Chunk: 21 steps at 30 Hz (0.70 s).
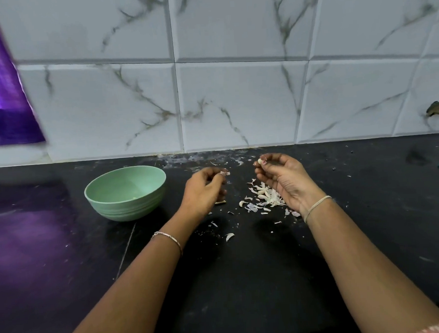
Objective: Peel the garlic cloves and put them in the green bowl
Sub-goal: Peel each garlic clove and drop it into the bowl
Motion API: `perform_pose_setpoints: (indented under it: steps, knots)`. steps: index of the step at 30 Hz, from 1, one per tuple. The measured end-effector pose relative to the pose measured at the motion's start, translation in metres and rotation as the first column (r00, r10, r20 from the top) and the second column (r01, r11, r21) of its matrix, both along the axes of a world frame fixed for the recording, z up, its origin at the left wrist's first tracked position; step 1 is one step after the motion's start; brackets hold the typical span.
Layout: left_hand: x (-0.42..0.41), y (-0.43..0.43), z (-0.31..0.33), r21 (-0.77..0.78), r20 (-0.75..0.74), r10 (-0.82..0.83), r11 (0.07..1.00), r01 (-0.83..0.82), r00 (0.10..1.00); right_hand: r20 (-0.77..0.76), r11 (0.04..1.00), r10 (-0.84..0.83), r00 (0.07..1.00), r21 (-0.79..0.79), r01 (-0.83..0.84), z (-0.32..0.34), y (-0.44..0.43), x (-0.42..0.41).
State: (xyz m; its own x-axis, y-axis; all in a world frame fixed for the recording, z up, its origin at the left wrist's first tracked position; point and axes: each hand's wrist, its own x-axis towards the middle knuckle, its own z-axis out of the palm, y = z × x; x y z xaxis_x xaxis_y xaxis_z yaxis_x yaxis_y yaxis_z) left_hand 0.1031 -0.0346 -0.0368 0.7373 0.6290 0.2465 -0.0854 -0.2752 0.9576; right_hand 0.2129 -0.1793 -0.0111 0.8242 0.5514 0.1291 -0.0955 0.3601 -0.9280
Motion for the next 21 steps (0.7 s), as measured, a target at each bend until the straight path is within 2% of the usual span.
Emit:
perform_pose_setpoints:
  steps: [2, 6, 11, 16, 21]
  knots:
    - [0.002, -0.006, -0.003, 0.074, -0.022, -0.019, 0.997, 0.02, 1.0, -0.008, 0.999, -0.041, 0.999, -0.007, 0.041, -0.001, -0.004, 0.005]
    - [0.01, -0.014, 0.001, 0.32, -0.04, 0.084, 0.945, -0.066, 0.996, -0.01, 0.992, -0.112, 0.994, -0.054, 0.111, -0.006, -0.006, 0.012]
    - [0.031, -0.021, 0.006, 0.292, -0.07, 0.072, 0.955, -0.049, 0.995, 0.041, 0.977, -0.17, 0.985, -0.126, 0.174, -0.009, 0.0, 0.017]
    - [0.053, -0.022, -0.001, 0.348, -0.114, 0.072, 0.937, -0.029, 0.991, 0.111, 0.952, -0.226, 0.968, -0.186, 0.243, -0.011, -0.001, 0.024]
    - [0.064, -0.02, -0.008, 0.451, -0.175, 0.029, 0.891, 0.054, 0.984, 0.185, 0.939, -0.212, 0.96, -0.233, 0.252, -0.012, 0.0, 0.024]
